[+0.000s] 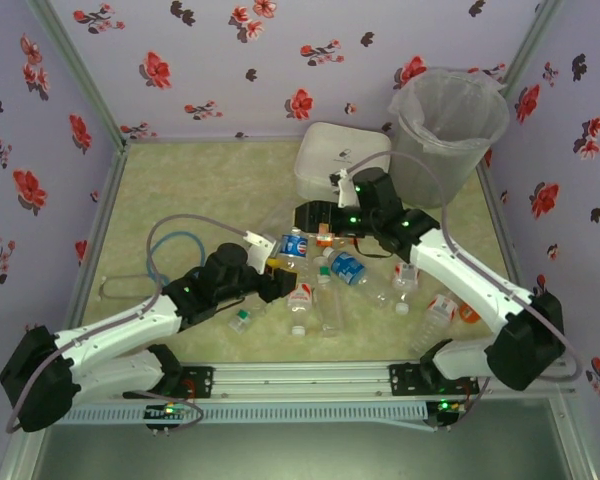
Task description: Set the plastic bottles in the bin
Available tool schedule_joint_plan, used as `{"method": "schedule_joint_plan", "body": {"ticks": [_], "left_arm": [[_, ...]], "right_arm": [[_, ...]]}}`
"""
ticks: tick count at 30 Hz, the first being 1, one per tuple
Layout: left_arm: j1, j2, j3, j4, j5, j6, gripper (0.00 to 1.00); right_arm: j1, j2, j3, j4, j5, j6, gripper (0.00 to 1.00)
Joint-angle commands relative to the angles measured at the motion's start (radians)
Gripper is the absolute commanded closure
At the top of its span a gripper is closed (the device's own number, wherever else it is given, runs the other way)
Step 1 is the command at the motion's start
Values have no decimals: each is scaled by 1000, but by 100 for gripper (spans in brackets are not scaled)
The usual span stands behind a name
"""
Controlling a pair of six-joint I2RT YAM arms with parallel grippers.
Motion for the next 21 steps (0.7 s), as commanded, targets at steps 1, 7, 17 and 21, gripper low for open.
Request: {"method": "schedule_joint_plan", "body": {"ticks": [1,7,17,21], "left_arm": [[-13,9,14,66,38,41,100],[-13,15,3,119,-2,20,100],[-13,49,14,141,-22,20,100],[-14,28,-2,135,-84,-22,92]], "right_arm": [[22,26,47,-8,13,18,7],[27,52,52,-18,-7,34,19],[25,18,27,-77,71,-10,46],[24,2,42,-96,99,-20,52]]}}
